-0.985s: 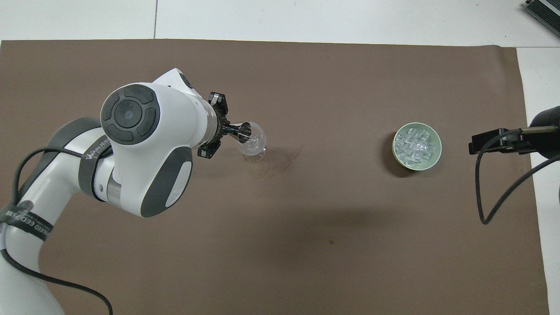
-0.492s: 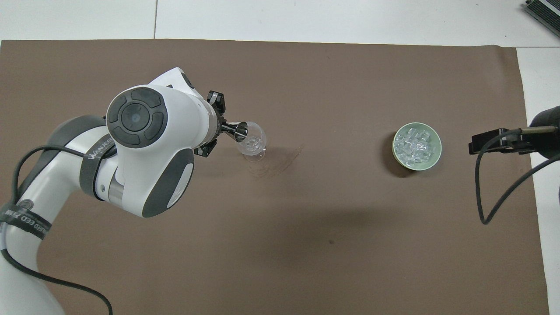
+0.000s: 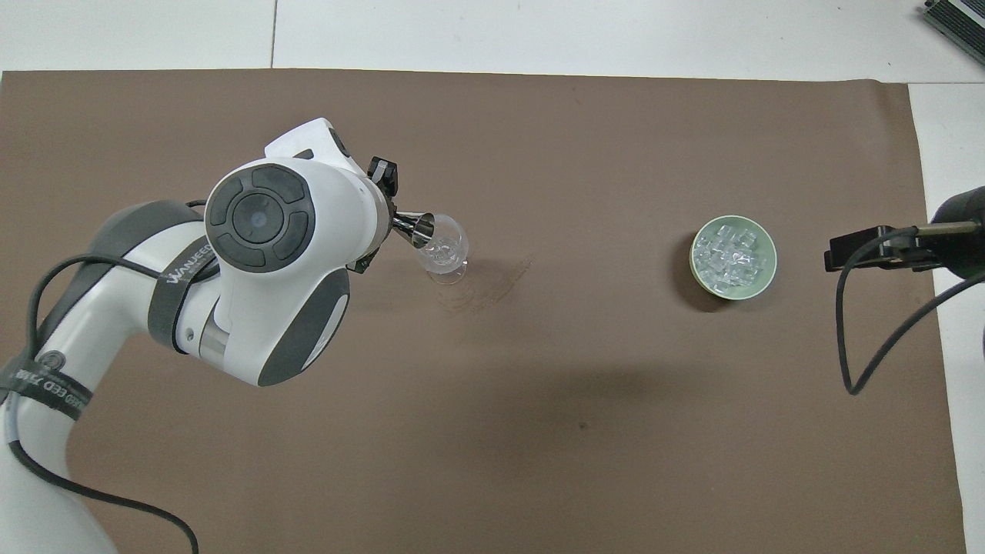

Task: Pour wine and add ice with both arms
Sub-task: 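Tilt the metal cup over the clear cup with the left gripper, then hold the metal cup tilted over the clear cup to pour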

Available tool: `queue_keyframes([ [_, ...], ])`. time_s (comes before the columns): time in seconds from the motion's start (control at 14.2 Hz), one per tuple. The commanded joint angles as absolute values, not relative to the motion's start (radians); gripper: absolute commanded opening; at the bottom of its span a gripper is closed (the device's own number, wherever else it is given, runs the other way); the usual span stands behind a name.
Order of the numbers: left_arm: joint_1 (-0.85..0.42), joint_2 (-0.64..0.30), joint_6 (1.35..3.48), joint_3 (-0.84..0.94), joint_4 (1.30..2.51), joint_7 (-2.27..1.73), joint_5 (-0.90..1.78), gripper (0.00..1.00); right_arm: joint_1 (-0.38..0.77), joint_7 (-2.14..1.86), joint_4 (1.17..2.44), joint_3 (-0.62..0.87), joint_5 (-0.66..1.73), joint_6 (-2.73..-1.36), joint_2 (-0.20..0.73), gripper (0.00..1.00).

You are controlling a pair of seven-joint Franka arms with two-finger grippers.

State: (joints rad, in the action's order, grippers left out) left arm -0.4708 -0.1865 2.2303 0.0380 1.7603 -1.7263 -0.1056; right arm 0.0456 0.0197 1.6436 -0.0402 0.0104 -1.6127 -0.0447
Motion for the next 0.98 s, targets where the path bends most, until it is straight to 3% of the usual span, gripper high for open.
queue_keyframes([
  [0.0, -0.505, -0.183, 2.247, 0.020, 1.763, -1.755, -0.150, 0.00, 0.037, 0.034, 1.644, -0.037, 0.029, -1.611, -0.049, 1.00],
  [0.91, -0.541, -0.184, 2.264, 0.020, 1.758, -1.759, -0.259, 0.00, 0.037, 0.034, 1.644, -0.037, 0.029, -1.611, -0.049, 1.00],
])
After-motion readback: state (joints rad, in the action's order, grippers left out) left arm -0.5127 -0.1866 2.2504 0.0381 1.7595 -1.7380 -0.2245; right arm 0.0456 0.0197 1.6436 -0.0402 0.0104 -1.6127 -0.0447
